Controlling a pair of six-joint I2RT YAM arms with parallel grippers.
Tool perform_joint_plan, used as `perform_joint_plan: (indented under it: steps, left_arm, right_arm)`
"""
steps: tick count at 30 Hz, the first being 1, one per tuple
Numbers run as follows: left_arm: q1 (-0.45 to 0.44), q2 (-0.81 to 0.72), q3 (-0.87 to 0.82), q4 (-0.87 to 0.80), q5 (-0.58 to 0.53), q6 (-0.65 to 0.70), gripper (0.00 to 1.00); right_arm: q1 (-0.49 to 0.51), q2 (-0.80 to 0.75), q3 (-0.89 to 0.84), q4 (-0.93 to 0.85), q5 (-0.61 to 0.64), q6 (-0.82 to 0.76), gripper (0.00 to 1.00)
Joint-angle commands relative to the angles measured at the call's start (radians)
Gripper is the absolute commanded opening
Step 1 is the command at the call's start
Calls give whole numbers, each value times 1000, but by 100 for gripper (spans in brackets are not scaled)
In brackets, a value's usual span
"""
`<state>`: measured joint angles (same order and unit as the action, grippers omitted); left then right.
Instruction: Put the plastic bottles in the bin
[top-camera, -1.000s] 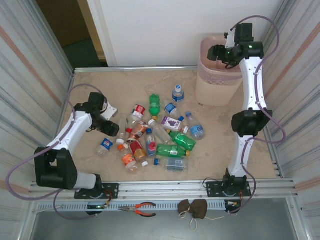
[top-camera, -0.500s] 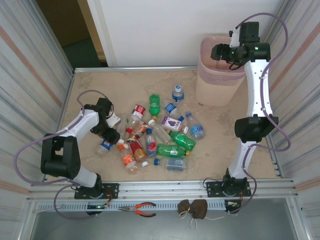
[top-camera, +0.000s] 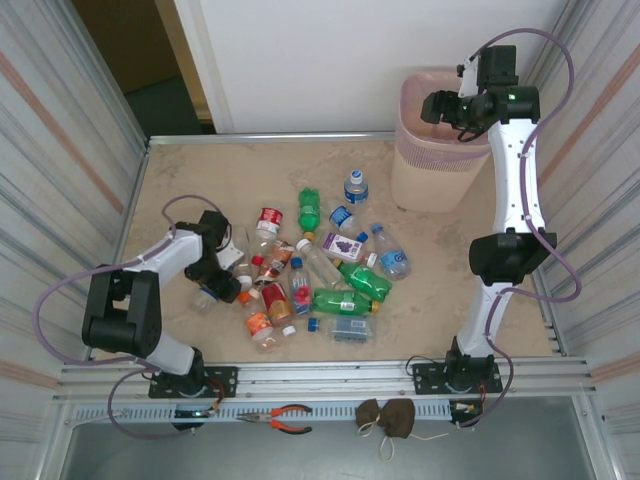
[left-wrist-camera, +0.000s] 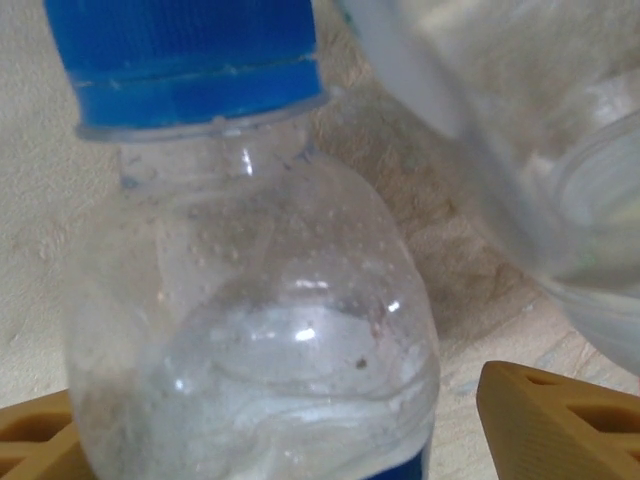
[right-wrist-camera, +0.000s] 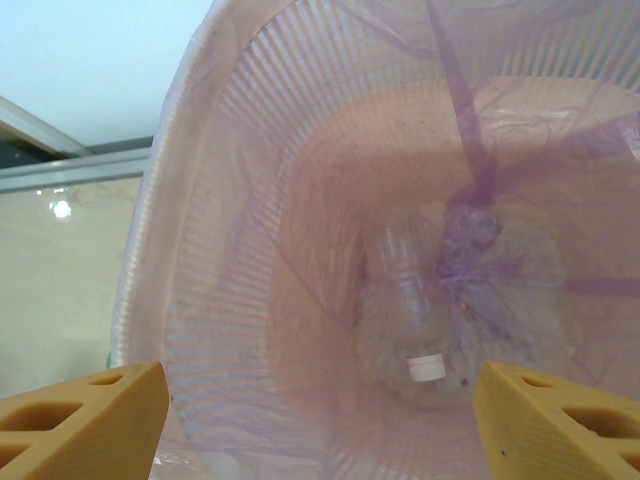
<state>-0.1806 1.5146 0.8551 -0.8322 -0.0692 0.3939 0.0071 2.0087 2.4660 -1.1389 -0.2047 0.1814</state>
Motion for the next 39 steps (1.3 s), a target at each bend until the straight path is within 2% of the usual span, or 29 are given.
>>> perform_joint_plan:
  steps: [1, 10, 13, 21, 26, 30, 32, 35, 39]
  left_arm:
    - [22, 36, 4, 5, 8, 19, 77]
    - [32, 71, 24, -9, 18, 19, 57]
    - [32, 66, 36, -20, 22, 19, 54]
    - [35, 4, 95, -78, -34, 9, 53]
    - [45, -86, 132, -95, -4, 6, 52]
    - [64, -212, 169, -101, 75, 5, 50]
    - [71, -273, 204, -101, 149, 4, 50]
    - [74, -365, 263, -73, 294, -4, 51]
    - [63, -435, 354, -18, 500, -44, 51]
  right_arm:
    - [8, -47, 6, -13, 10, -10, 79]
    - [15, -48, 7, -21, 18, -12, 79]
    - [24, -57, 10, -24, 23, -18, 79]
    - [39, -112, 7, -34, 39, -19, 79]
    - [51, -174, -19, -40, 42, -16, 79]
    - [80, -259, -132, 14, 25, 1, 79]
    - [99, -305, -190, 49, 5, 13, 79]
    - [139, -369, -284, 126, -44, 31, 79]
    - [209, -484, -472, 311, -119, 63, 79]
